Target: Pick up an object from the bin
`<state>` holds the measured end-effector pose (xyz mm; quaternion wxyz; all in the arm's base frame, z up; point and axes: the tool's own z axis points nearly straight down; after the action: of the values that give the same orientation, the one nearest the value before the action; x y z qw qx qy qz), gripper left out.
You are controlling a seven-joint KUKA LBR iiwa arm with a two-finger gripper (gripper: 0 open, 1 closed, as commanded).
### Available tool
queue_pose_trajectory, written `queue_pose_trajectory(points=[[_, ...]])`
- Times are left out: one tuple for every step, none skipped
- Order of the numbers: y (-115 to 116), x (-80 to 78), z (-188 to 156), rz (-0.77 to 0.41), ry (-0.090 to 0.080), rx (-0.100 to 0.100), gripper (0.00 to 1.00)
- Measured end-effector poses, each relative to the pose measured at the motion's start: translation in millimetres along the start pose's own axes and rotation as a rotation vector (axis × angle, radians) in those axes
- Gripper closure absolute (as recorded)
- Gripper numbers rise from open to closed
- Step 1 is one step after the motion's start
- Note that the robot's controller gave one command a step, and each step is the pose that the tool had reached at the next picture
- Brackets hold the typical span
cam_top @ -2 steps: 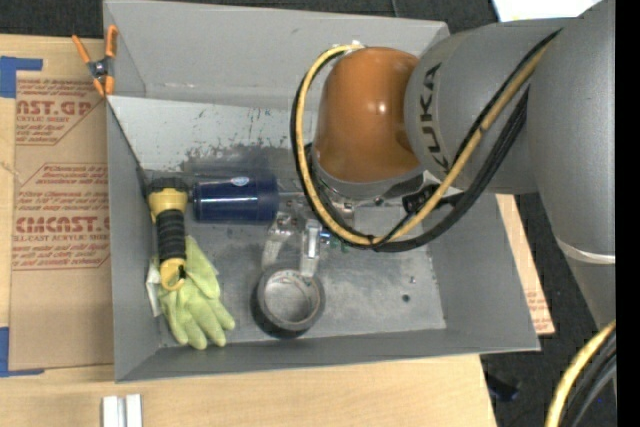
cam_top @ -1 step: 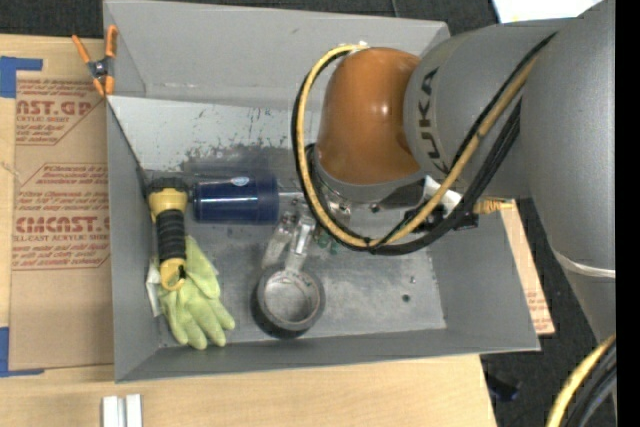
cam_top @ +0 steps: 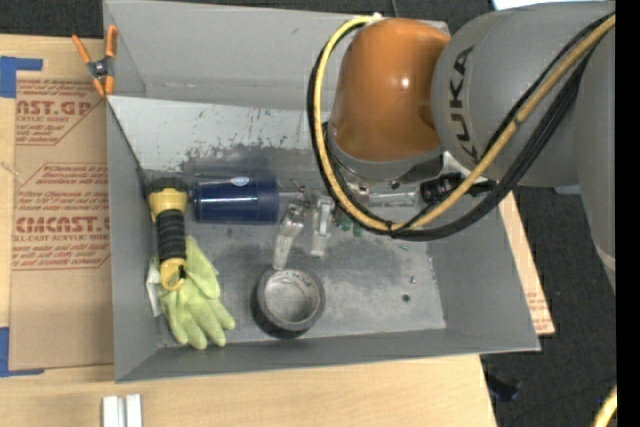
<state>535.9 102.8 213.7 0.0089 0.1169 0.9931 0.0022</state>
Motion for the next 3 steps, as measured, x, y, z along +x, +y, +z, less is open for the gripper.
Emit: queue_pose_trajectory(points=[[-2.7,-0.6,65.7,0.113,0.001,-0.001,0.00],[52.9,1.5,71.6,-0.042,-0.004,0.000,0.00],[50.7,11.1,61.3,-0.074,0.002,-0.002,0.00]])
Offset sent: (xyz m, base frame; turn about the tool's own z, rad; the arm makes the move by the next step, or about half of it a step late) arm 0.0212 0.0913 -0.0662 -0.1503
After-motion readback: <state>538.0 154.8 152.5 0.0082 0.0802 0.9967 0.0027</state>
